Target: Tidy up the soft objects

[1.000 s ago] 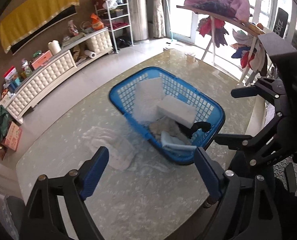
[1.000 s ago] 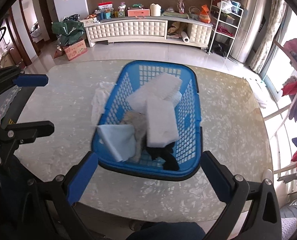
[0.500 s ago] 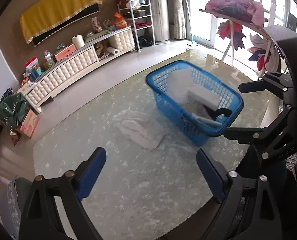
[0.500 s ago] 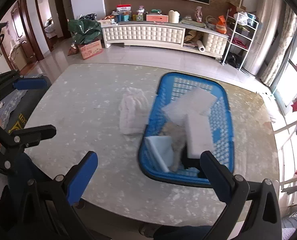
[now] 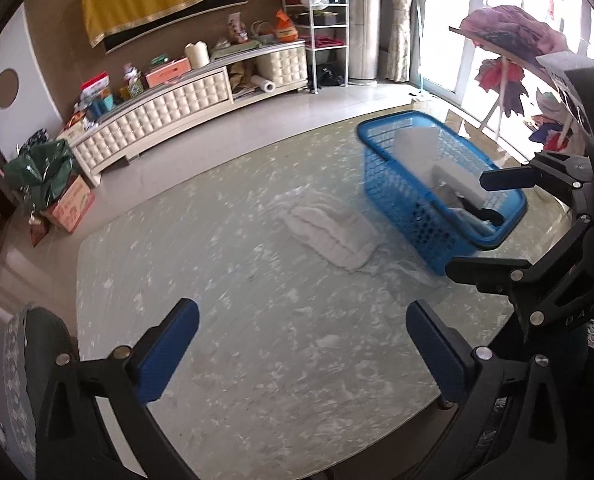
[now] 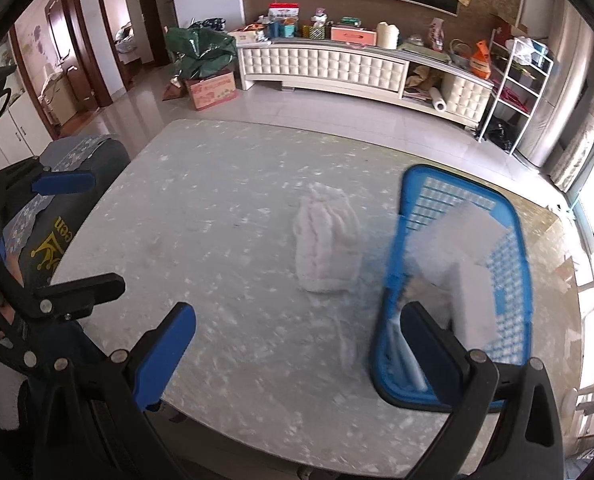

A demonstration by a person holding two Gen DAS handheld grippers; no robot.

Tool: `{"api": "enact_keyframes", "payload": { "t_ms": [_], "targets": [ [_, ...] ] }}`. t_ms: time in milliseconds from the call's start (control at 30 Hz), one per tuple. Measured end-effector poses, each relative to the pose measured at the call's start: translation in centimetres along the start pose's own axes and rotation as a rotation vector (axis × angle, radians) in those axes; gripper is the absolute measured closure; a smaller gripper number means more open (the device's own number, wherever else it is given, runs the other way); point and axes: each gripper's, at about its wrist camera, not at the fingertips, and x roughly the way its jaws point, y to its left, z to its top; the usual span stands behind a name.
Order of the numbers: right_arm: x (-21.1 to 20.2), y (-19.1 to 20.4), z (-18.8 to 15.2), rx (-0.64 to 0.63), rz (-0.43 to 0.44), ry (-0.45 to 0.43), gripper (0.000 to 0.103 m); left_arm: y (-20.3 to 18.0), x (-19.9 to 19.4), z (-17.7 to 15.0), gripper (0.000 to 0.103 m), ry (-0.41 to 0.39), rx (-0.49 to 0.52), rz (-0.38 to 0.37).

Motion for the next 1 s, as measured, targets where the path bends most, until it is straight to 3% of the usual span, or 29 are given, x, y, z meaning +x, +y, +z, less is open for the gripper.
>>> {"api": "enact_keyframes", "payload": {
  "t_ms": [400, 1000],
  "targets": [
    [4.5, 3.9, 2.6, -0.052, -0.004, 0.040, 0.000, 5.2, 3.5, -1.6, 0.000, 0.040, -0.083, -0.016],
    [12.2, 4.8, 5.0, -0.057, -0.070, 0.115, 0.000, 11.8, 11.9, -2.0, 0.000, 0.109, -0.147, -0.010]
  ]
}}
